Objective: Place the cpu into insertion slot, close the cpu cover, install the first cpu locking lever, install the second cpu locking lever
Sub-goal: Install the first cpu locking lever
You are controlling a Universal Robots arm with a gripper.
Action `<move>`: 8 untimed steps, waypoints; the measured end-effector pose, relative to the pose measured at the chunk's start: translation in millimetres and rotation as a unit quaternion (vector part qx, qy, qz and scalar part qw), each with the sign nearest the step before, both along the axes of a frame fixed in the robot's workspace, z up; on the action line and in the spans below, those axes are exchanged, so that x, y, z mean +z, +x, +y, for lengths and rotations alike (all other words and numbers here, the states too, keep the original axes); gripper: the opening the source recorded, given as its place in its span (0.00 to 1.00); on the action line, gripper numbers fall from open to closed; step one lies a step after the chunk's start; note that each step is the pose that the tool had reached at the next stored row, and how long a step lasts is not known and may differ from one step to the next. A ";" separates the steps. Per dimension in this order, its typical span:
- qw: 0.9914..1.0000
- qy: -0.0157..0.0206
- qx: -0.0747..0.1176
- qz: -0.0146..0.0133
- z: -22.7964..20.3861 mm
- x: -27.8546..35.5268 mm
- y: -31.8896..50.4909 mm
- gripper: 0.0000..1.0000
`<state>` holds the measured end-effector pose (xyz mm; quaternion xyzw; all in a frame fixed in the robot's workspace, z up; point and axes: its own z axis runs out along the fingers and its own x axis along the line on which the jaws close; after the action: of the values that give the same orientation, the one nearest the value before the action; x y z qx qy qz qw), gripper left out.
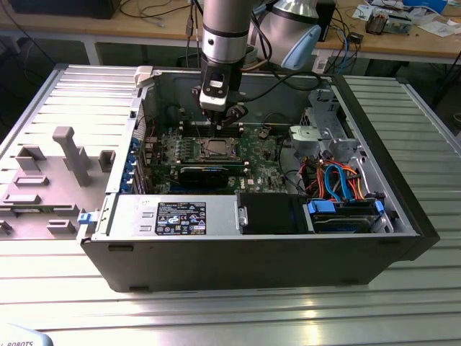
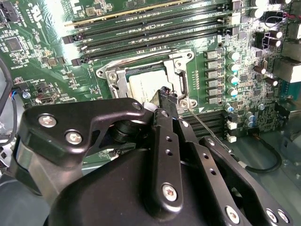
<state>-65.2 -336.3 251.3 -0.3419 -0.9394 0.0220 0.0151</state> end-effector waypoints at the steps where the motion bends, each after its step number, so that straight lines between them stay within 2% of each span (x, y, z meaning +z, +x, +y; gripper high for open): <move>1: 1.000 0.000 0.000 0.000 0.0 0.0 0.0 0.11; 8: 1.000 0.000 0.005 0.000 0.0 0.0 0.0 0.11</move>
<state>-65.2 -336.3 251.3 -0.3376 -0.9409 0.0221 0.0150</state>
